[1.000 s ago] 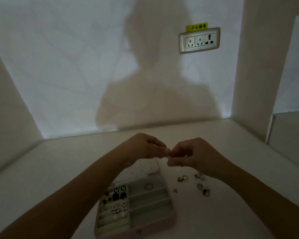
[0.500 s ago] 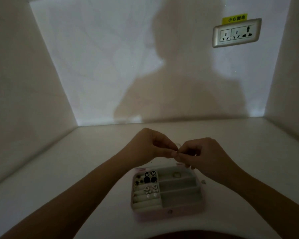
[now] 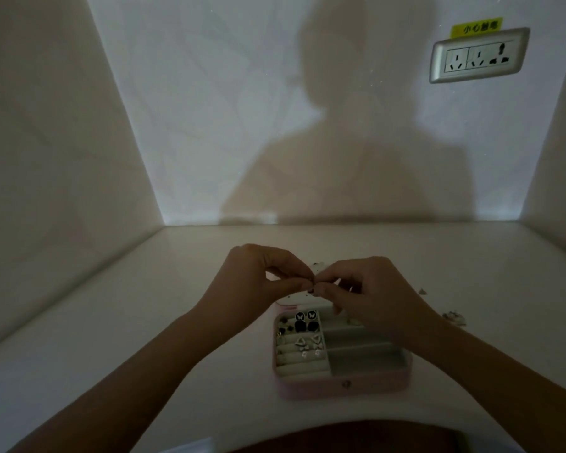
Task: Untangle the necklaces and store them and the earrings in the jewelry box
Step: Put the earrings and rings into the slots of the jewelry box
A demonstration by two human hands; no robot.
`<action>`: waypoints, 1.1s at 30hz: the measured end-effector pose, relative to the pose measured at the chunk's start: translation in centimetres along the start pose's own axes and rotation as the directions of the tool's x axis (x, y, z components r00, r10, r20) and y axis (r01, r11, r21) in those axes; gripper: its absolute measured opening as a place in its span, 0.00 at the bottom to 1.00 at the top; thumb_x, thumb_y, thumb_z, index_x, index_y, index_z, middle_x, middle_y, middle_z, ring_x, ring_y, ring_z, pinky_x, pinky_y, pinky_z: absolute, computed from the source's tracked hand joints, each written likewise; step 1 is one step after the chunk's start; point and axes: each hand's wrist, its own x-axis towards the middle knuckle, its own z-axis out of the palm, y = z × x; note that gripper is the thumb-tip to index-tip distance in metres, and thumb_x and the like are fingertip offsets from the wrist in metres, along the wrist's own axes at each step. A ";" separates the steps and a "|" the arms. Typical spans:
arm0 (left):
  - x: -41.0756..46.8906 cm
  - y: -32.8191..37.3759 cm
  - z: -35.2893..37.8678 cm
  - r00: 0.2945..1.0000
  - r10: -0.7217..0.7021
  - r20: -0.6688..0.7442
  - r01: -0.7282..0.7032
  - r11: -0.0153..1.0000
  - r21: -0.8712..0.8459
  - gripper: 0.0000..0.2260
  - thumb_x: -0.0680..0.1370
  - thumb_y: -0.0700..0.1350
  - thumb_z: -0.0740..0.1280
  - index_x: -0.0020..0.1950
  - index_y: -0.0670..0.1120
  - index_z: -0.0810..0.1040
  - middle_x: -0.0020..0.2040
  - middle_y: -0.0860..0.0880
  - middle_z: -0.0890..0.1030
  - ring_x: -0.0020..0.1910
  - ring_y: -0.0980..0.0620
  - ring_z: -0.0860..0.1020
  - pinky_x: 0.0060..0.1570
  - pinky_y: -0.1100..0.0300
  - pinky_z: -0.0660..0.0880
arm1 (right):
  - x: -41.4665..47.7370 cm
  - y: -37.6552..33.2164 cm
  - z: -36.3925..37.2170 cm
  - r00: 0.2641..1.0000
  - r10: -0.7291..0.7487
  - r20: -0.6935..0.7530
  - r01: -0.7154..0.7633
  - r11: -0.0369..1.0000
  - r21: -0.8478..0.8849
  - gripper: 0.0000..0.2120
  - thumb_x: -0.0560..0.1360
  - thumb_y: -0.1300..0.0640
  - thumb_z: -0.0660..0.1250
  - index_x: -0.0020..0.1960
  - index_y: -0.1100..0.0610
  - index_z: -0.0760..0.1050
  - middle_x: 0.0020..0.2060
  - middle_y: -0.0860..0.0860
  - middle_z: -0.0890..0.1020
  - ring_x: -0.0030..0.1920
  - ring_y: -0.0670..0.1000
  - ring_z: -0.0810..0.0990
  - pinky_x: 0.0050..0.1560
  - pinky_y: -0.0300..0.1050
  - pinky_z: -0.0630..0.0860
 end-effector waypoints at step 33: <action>-1.0 -3.4 0.0 0.837 -0.214 0.503 0.188 0.977 0.102 0.04 0.72 0.41 0.72 0.45 0.49 0.83 0.41 0.52 0.84 0.34 0.62 0.79 0.39 0.69 0.76 | 1.4 2.7 1.4 0.963 0.061 0.263 0.022 0.953 -0.303 0.06 0.73 0.47 0.69 0.45 0.48 0.81 0.44 0.37 0.71 0.47 0.35 0.67 0.46 0.30 0.60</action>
